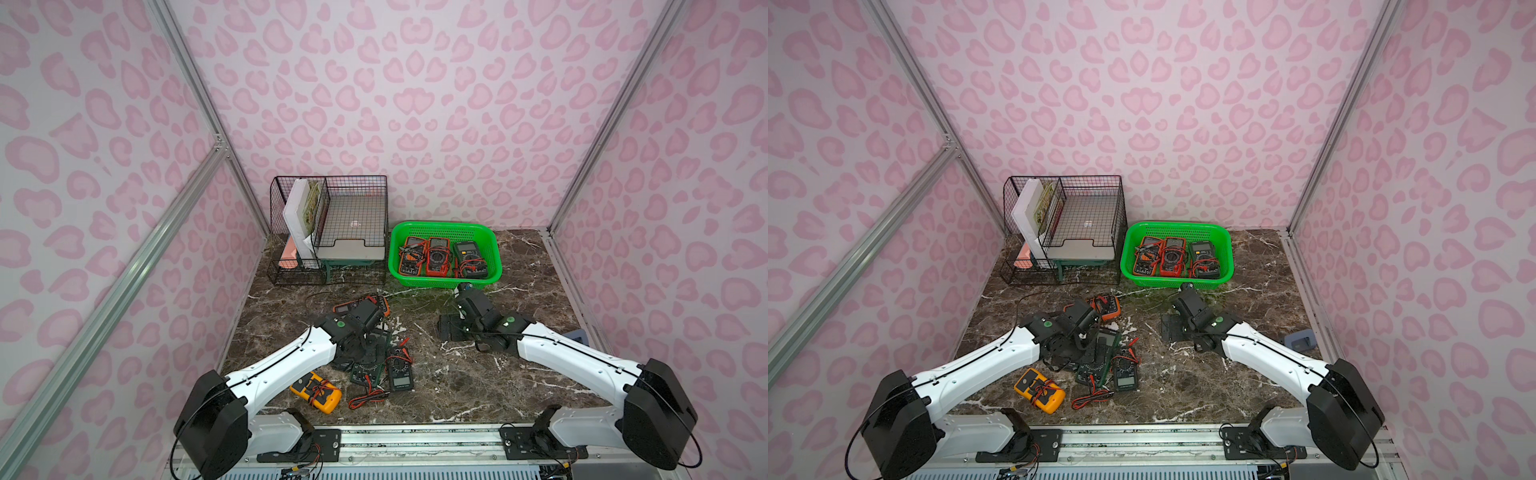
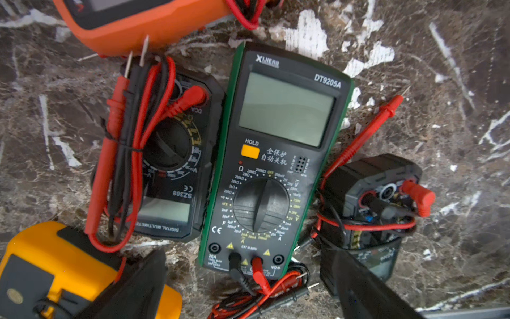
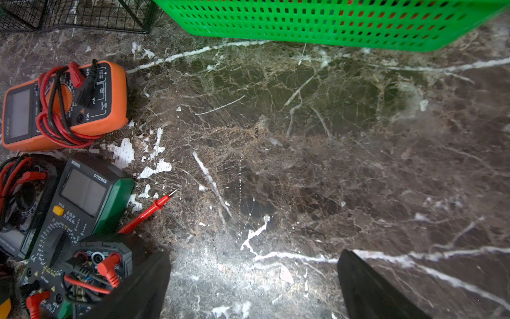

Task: Put the multimeter into the basket
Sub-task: Adjust the multimeter at the center of the board.

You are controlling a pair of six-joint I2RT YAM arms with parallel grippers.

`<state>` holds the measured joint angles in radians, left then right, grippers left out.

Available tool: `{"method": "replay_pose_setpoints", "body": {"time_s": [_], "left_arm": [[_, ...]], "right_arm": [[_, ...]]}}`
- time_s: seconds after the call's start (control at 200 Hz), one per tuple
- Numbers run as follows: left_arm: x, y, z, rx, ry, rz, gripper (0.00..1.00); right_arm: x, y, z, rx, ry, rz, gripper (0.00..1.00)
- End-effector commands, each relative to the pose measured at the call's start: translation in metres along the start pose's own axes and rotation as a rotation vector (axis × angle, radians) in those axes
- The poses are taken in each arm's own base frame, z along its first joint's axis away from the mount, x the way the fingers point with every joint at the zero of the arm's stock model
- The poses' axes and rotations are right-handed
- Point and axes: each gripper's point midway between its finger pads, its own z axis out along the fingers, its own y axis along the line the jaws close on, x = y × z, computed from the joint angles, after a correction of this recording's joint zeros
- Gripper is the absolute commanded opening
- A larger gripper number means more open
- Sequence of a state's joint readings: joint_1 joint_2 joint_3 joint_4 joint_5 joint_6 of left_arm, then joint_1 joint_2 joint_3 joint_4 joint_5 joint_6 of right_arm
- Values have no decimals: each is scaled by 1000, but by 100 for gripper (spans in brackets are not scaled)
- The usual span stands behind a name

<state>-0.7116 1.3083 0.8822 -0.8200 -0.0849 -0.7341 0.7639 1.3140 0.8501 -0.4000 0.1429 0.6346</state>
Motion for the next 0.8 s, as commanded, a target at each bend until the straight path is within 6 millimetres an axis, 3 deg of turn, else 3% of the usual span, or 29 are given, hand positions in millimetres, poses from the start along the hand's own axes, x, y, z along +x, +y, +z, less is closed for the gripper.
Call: {"method": "replay_pose_setpoints", "body": {"time_s": [0.0,0.225,0.37,0.55,0.795], "left_arm": [[3,8,6,-79,5,-14,99],[3,-16,20,-81,20,33,99],[2,-43,32,-58,49,78,98],[-3,-79,33,-16,44,143,99],[-8,-72,15,-36,0,154,99]], "right_arm": [[-1,0,-3,-3,-9,12,99],[4,-7,-10,9,-10,6,99],[6,-12,-15,19,-14,4,99],[4,-16,-20,26,-27,5,99],[5,-16,-24,17,-31,10,99]]}}
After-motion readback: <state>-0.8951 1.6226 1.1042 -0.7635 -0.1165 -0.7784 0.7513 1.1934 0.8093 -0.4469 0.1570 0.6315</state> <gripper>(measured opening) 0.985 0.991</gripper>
